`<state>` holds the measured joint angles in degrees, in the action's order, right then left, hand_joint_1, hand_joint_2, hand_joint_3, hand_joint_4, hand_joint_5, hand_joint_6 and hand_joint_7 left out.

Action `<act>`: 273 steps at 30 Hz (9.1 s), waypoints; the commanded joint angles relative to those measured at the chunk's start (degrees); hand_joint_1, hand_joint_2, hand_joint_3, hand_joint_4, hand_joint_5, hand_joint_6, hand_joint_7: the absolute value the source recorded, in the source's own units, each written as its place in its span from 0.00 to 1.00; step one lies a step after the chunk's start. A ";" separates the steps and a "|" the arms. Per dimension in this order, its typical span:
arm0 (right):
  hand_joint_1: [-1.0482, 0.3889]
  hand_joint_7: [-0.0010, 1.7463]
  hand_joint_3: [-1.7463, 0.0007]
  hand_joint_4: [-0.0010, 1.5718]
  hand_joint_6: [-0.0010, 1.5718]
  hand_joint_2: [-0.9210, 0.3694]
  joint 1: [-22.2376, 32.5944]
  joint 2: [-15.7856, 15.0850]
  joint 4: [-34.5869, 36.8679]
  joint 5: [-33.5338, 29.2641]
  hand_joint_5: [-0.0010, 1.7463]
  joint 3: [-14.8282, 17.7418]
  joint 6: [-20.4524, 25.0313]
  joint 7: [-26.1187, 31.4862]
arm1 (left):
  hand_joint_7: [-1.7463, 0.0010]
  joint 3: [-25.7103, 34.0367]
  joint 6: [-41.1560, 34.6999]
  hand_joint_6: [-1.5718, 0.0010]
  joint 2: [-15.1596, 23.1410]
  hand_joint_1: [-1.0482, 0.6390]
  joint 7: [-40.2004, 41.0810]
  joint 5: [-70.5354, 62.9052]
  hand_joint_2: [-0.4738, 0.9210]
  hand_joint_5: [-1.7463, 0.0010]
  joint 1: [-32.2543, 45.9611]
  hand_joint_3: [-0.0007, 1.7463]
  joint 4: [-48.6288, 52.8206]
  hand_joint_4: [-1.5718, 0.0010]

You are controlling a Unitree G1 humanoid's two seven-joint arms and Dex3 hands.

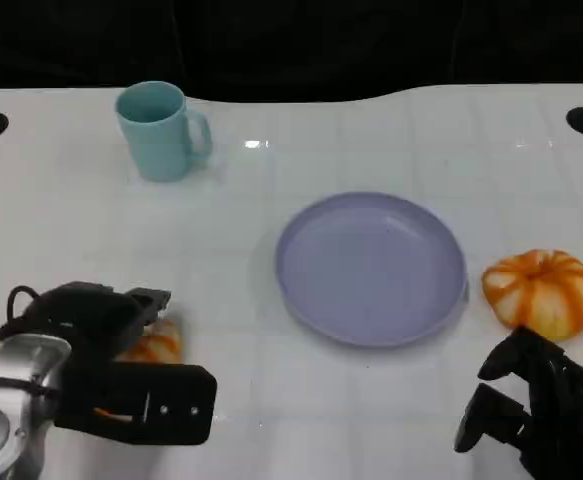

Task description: Grasp the bread from the table and place it into the plate.

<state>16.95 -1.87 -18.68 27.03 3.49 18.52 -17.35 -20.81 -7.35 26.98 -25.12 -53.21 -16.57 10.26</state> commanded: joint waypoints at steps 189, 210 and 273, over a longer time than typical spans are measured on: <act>0.37 0.97 0.76 0.40 0.26 0.00 1.25 -0.37 -0.24 -0.27 1.00 -0.06 -1.04 -0.18 | 1.00 -11.37 26.05 0.96 -27.38 0.04 28.08 14.46 1.00 0.96 -41.36 0.34 54.69 1.00; 0.37 0.97 0.76 0.41 0.27 0.00 0.91 -0.58 0.33 -0.21 1.00 0.15 -1.56 -0.59 | 0.98 -7.80 28.21 0.92 -21.21 0.04 23.34 18.91 1.00 0.93 -35.39 0.33 41.97 0.95; 0.37 0.94 0.75 0.40 0.28 0.00 2.44 -0.81 -2.92 0.53 1.00 0.00 0.58 -0.14 | 0.04 16.73 15.22 0.65 -25.51 0.25 -1.13 74.30 1.00 0.00 15.91 0.20 -8.82 0.54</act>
<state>18.99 -2.21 -20.48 26.87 3.32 18.37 -18.15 -4.89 9.12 0.50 -25.31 20.08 -2.18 3.00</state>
